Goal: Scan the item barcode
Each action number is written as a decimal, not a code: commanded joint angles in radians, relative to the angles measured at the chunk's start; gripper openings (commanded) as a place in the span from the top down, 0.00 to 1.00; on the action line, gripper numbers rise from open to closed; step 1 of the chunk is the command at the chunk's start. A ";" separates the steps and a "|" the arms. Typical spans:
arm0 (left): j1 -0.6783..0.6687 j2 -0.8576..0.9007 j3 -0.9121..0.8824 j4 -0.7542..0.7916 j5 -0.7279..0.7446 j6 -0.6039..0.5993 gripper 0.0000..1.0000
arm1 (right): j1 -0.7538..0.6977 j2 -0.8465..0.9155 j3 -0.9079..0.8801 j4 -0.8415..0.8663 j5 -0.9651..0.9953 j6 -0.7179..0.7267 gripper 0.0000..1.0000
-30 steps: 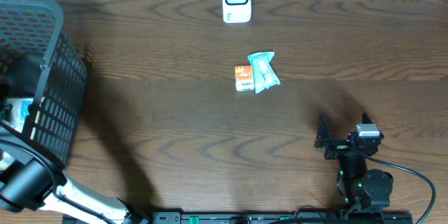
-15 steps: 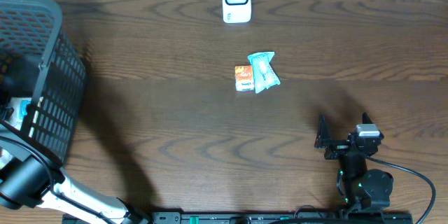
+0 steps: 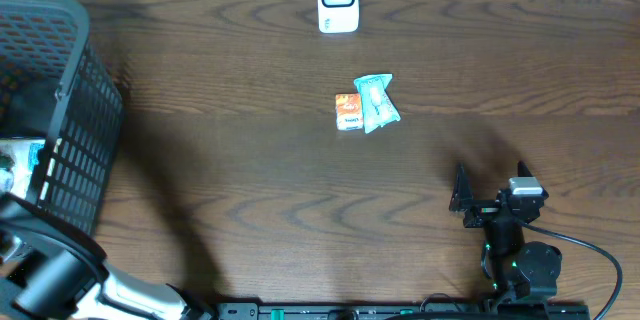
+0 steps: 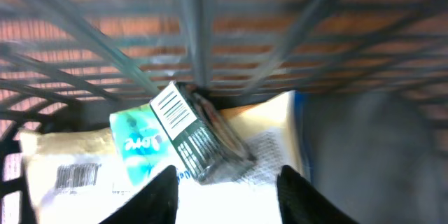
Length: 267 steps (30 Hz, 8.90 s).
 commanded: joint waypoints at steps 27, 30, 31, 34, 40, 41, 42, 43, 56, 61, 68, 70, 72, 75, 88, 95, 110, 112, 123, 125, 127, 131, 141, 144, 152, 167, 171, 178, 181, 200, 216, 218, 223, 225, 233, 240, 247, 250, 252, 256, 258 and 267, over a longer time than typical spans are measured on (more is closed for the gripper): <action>0.005 0.117 -0.002 0.047 0.077 0.013 0.32 | -0.006 -0.002 -0.002 -0.005 0.001 0.007 0.01; 0.005 0.117 -0.002 0.070 0.077 0.013 0.32 | -0.006 -0.002 -0.002 -0.005 0.000 0.007 0.01; 0.005 0.117 -0.002 0.072 0.077 0.013 0.32 | -0.006 -0.002 -0.002 -0.005 0.000 0.007 0.01; 0.005 0.119 -0.003 0.062 0.077 0.013 0.32 | -0.006 -0.002 -0.002 -0.005 0.000 0.007 0.01; 0.005 0.121 -0.004 0.060 0.077 0.013 0.32 | -0.006 -0.002 -0.002 -0.005 0.001 0.007 0.01; 0.005 0.121 -0.004 0.061 0.077 0.013 0.32 | -0.006 -0.002 -0.002 -0.005 0.000 0.007 0.01; 0.005 0.121 -0.004 0.066 0.077 0.013 0.32 | -0.006 -0.002 -0.002 -0.005 0.000 0.007 0.01; 0.005 0.120 -0.004 0.069 0.077 0.013 0.32 | -0.006 -0.002 -0.002 -0.005 0.000 0.007 0.01; 0.005 0.049 -0.002 0.022 0.077 0.013 0.32 | -0.006 -0.002 -0.002 -0.005 0.000 0.007 0.01; 0.005 0.023 -0.002 -0.022 0.076 0.013 0.32 | -0.006 -0.002 -0.002 -0.005 0.000 0.007 0.01; 0.005 0.024 -0.002 -0.154 -0.108 0.013 0.31 | -0.006 -0.002 -0.002 -0.005 0.000 0.007 0.01; 0.005 0.024 -0.002 -0.189 -0.164 0.013 0.31 | -0.006 -0.002 -0.002 -0.005 0.000 0.007 0.01; 0.005 0.024 -0.006 -0.216 -0.193 0.014 0.31 | -0.006 -0.002 -0.002 -0.005 0.000 0.007 0.01; 0.005 0.028 -0.021 -0.225 -0.203 0.027 0.31 | -0.006 -0.002 -0.002 -0.005 0.000 0.007 0.01; 0.006 0.037 -0.089 -0.073 -0.201 0.130 0.31 | -0.006 -0.002 -0.002 -0.005 0.000 0.007 0.01; 0.006 0.069 -0.095 -0.052 -0.200 0.134 0.31 | -0.006 -0.002 -0.002 -0.005 0.000 0.007 0.01; 0.006 0.103 -0.095 -0.018 -0.122 0.184 0.31 | -0.006 -0.002 -0.002 -0.005 0.000 0.007 0.01; 0.006 0.104 -0.095 0.000 -0.088 0.213 0.32 | -0.006 -0.002 -0.002 -0.005 0.000 0.007 0.01; 0.019 0.104 -0.127 0.018 -0.096 0.215 0.32 | -0.006 -0.002 -0.002 -0.005 0.000 0.007 0.01; 0.028 0.104 -0.140 0.024 -0.096 0.215 0.33 | -0.006 -0.002 -0.002 -0.005 0.000 0.007 0.01; 0.035 0.104 -0.150 0.031 -0.096 0.215 0.37 | -0.006 -0.002 -0.002 -0.005 0.000 0.007 0.01; 0.051 0.104 -0.154 0.048 -0.097 0.215 0.38 | -0.006 -0.002 -0.002 -0.005 0.001 0.007 0.01; 0.058 0.104 -0.154 0.072 -0.097 0.223 0.79 | -0.006 -0.002 -0.002 -0.005 0.000 0.007 0.01; 0.058 0.100 -0.153 0.061 -0.097 0.222 0.93 | -0.006 -0.002 -0.002 -0.005 0.001 0.007 0.01; 0.057 -0.038 -0.153 -0.006 -0.095 0.140 0.93 | -0.006 -0.002 -0.002 -0.005 0.000 0.007 0.01; 0.040 -0.508 -0.153 0.101 0.482 -0.327 0.93 | -0.006 -0.002 -0.002 -0.005 0.000 0.007 0.01; -0.038 -0.519 -0.153 0.276 0.760 -0.424 0.93 | -0.006 -0.002 -0.002 -0.005 0.000 0.007 0.01; -0.314 -0.519 -0.153 0.486 0.900 -0.409 0.93 | -0.006 -0.002 -0.002 -0.005 0.000 0.007 0.01; -0.470 -0.513 -0.153 0.491 0.896 -0.301 0.93 | -0.006 -0.002 -0.002 -0.005 0.000 0.007 0.01; -1.204 -0.182 -0.153 0.366 0.435 0.234 0.92 | -0.006 -0.002 -0.002 -0.005 0.000 0.007 0.01; -1.252 0.097 -0.153 0.350 0.424 0.233 0.78 | -0.006 -0.002 -0.002 -0.005 0.000 0.007 0.01; -1.252 0.097 -0.153 0.339 0.424 0.233 0.78 | -0.006 -0.002 -0.002 -0.005 0.000 0.007 0.01; -1.252 0.086 -0.153 0.336 0.424 0.233 0.64 | -0.006 -0.002 -0.002 -0.005 0.000 0.007 0.01; -1.252 0.072 -0.153 0.336 0.424 0.233 0.50 | -0.006 -0.002 -0.002 -0.005 0.000 0.007 0.01; -1.251 -0.017 -0.153 0.336 0.424 0.233 0.35 | -0.006 -0.002 -0.002 -0.005 0.000 0.007 0.01; -1.224 -0.169 -0.153 0.326 0.424 0.233 0.34 | -0.006 -0.002 -0.002 -0.005 0.000 0.007 0.01; -1.171 -0.338 -0.153 0.180 0.423 0.233 0.34 | -0.006 -0.002 -0.002 -0.005 0.000 0.007 0.01; -1.153 -0.382 -0.153 0.096 0.423 0.234 0.12 | -0.006 -0.002 -0.002 -0.005 0.000 0.007 0.01; -1.148 -0.397 -0.153 0.023 0.423 0.234 0.11 | -0.006 -0.002 -0.002 -0.005 0.000 0.007 0.01; -1.147 -0.399 -0.153 -0.104 0.423 0.287 0.09 | -0.006 -0.002 -0.002 -0.005 0.000 0.007 0.01; -1.147 -0.399 -0.153 -0.144 0.423 0.317 0.09 | -0.006 -0.002 -0.002 -0.005 0.000 0.007 0.01; -1.144 -0.467 -0.150 -0.173 0.424 0.316 0.09 | -0.006 -0.002 -0.002 -0.005 0.000 0.007 0.01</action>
